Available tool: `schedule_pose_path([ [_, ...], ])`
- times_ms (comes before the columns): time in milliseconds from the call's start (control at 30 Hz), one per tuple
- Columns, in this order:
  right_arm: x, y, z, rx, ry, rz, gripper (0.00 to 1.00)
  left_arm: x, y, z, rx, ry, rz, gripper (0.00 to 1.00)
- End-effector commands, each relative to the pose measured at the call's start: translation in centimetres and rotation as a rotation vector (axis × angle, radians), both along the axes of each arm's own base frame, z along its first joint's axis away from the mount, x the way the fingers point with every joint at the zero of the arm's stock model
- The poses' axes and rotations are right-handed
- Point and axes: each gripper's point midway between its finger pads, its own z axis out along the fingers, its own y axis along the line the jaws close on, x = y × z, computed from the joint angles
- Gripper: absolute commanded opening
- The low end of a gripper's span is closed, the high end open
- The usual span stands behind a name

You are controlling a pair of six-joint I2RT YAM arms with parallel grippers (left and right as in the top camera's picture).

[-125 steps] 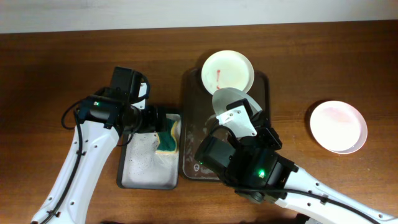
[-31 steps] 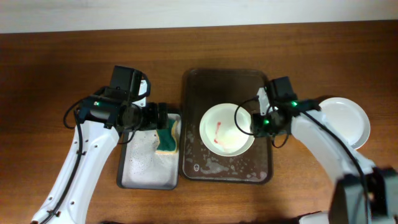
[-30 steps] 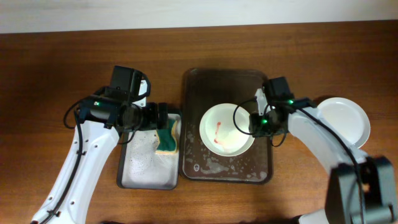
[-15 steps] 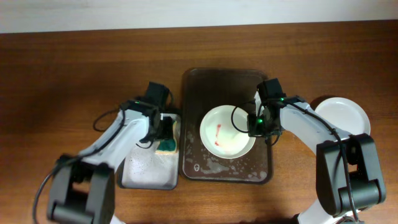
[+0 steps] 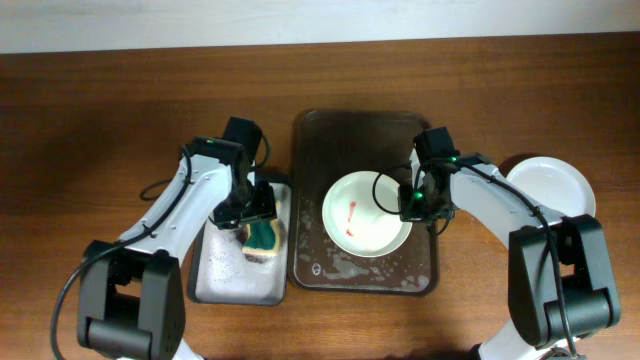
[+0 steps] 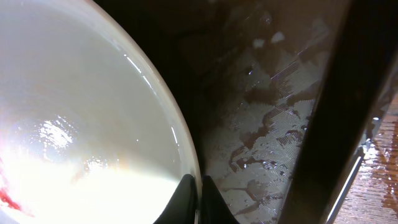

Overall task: Clean dirty plates on tray and stack at the side
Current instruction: 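Grasp the sponge with the left gripper and lift it from the basin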

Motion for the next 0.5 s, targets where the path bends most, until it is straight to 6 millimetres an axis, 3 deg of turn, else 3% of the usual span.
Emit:
schedule_pose_path([
  [0,-0.6,-1.2,-0.7,-0.055,0.024,-0.005,0.04,-1.8,-1.5,-0.7,-0.01,0.022,-0.055,0.66],
  [100,-0.7,-1.2,-0.7,-0.056,0.027,-0.005,0.04,-4.9,-1.7,-4.8,0.019,0.061,-0.093,0.51],
  [167,-0.7,-1.2,-0.7,-0.056,0.028,-0.005,0.04,-5.9,-1.4,-6.4,0.021,0.065,-0.068,0.46],
  [233,-0.7,-1.2,-0.7,-0.056,0.028,-0.005,0.04,-6.1,-1.3,-7.7,0.012,0.04,-0.065,0.0],
  [300,-0.7,-1.2,-0.7,-0.056,0.028,-0.005,0.04,-5.7,-1.5,-7.3,0.009,0.032,-0.066,0.0],
  [400,-0.7,-1.2,-0.8,-0.056,0.029,-0.005,0.04,-3.9,-2.2,-3.8,0.005,0.021,-0.115,0.0],
  [433,-0.8,-1.2,-0.8,-0.057,0.031,-0.005,0.04,-3.3,-2.4,-2.5,0.002,0.014,-0.133,0.05],
  [467,-0.8,-1.2,-0.8,-0.057,0.031,-0.005,0.04,-2.5,-2.2,-0.8,0.03,-0.001,-0.138,0.31],
])
